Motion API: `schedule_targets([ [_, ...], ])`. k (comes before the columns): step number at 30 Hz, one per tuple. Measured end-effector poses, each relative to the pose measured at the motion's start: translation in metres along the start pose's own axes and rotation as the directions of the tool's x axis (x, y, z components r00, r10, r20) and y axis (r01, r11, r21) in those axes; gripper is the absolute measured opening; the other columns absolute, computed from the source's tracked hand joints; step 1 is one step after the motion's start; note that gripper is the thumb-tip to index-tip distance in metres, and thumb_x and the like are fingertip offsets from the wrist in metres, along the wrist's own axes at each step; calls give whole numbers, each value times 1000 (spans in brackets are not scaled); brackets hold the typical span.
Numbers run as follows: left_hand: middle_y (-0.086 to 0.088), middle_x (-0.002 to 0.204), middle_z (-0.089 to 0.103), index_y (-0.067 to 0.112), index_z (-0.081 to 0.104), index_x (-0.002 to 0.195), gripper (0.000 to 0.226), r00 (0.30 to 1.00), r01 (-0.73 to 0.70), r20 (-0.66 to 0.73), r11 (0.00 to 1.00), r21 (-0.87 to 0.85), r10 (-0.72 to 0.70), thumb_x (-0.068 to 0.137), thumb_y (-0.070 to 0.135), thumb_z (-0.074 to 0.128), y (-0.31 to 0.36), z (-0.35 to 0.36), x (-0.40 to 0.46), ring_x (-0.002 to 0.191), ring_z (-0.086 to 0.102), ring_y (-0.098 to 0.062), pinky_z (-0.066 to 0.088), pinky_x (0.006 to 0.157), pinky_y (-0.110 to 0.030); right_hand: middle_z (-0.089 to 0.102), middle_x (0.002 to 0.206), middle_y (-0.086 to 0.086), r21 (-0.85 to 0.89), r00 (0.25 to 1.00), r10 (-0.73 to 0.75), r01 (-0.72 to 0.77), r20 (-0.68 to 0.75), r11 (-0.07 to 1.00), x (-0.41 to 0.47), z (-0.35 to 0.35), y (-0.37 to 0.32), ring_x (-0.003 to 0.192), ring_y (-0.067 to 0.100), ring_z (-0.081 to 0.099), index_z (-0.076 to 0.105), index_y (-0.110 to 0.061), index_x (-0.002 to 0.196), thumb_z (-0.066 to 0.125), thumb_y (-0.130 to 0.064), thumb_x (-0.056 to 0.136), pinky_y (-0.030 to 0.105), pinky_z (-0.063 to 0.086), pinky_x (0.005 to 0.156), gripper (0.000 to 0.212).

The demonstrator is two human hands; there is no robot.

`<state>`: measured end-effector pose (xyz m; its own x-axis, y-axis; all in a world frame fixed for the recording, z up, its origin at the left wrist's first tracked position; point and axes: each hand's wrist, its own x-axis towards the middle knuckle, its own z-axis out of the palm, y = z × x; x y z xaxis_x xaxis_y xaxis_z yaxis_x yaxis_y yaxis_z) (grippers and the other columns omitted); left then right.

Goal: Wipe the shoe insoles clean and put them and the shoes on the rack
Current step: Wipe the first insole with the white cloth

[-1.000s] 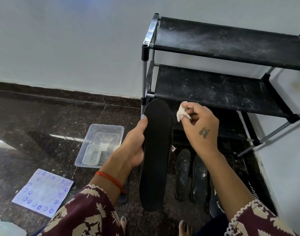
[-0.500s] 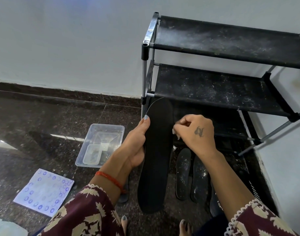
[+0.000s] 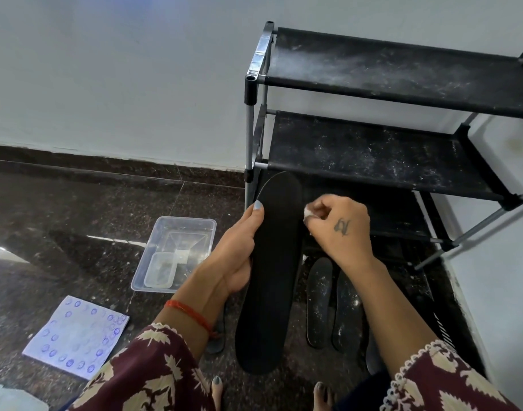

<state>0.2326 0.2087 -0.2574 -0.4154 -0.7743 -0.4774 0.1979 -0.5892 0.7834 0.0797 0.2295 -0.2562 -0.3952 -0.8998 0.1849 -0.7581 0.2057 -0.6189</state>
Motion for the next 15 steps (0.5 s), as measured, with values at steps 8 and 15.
schedule_targets([
  [8,3,118,66,34,55,127,34,1000,1,3,999,39,-1,99,43,36,1,1,0,107,62,-16,54,85,-36,64,86,-1,195,972,-31,78,-235,978,3,-4,-3,77,12,60,69,-16,95,66,-8,76,28,53,73,20],
  [15,2,114,68,34,60,113,27,999,-33,44,996,79,30,100,36,37,0,2,-2,108,63,-16,53,88,-35,61,85,0,3,971,-206,208,-123,978,-1,4,-5,74,8,54,72,-13,96,61,-5,81,6,35,61,20],
])
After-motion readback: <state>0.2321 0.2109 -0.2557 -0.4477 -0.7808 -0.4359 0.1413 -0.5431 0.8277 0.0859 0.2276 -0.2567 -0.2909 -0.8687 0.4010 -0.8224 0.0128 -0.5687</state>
